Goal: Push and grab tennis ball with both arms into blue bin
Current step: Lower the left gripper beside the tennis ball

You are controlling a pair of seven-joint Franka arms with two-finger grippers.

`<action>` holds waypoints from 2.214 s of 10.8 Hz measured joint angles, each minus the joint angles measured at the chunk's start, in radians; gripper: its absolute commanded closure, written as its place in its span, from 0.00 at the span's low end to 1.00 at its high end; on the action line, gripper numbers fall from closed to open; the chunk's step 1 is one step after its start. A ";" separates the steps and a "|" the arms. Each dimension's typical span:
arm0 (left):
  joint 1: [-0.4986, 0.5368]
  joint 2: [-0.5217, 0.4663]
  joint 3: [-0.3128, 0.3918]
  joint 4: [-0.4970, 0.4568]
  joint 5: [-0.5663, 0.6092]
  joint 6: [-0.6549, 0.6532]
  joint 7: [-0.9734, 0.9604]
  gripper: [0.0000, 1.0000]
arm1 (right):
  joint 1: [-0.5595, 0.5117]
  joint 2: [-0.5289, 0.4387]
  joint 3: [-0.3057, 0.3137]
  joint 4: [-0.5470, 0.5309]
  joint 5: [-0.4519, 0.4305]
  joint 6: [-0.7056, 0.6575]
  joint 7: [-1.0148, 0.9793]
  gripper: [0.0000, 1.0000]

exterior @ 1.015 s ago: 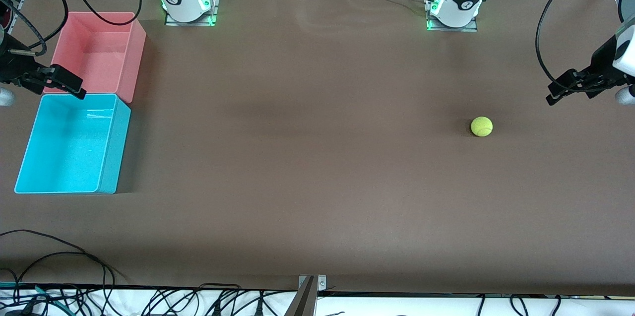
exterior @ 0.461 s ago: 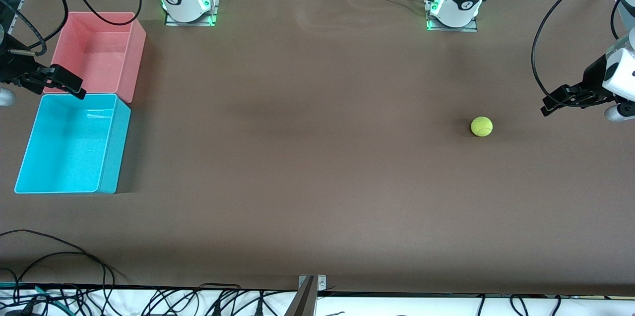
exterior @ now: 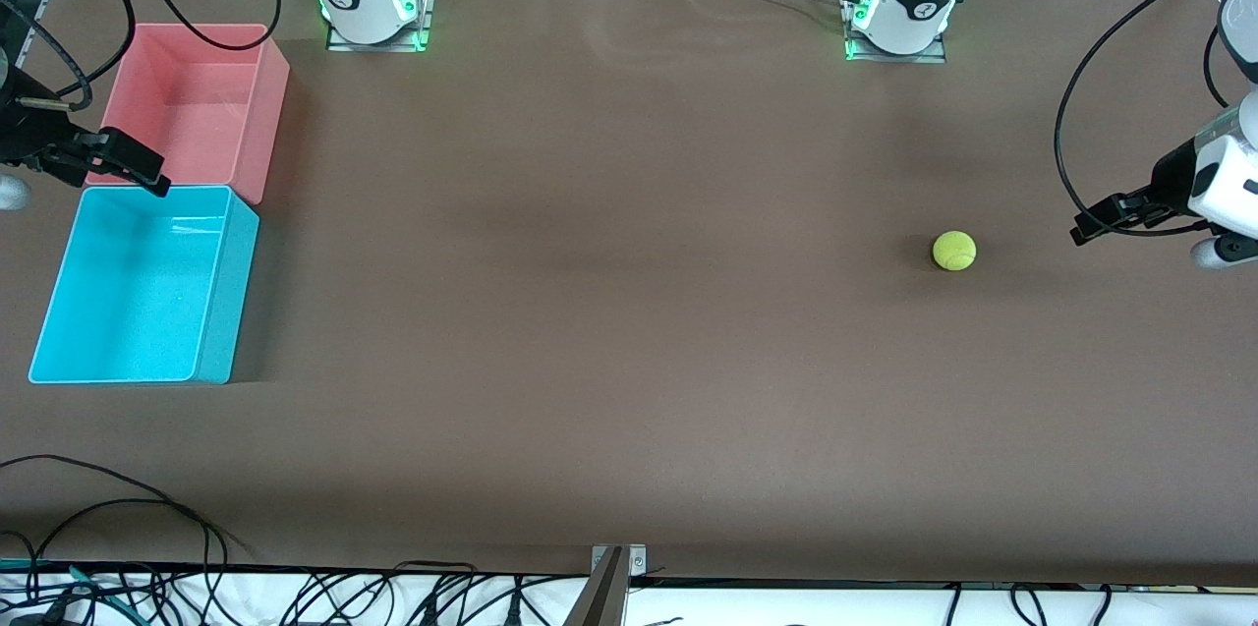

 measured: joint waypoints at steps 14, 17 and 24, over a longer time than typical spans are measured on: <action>0.052 0.160 0.000 -0.020 0.002 0.044 0.437 0.80 | 0.000 0.000 0.000 0.000 0.000 0.000 0.000 0.00; 0.060 0.160 0.002 -0.049 0.002 0.054 0.702 0.88 | 0.000 0.000 0.000 0.000 0.000 0.000 0.000 0.00; 0.076 0.161 0.006 -0.153 0.002 0.180 1.159 1.00 | 0.000 0.000 0.000 0.000 0.000 0.000 0.000 0.00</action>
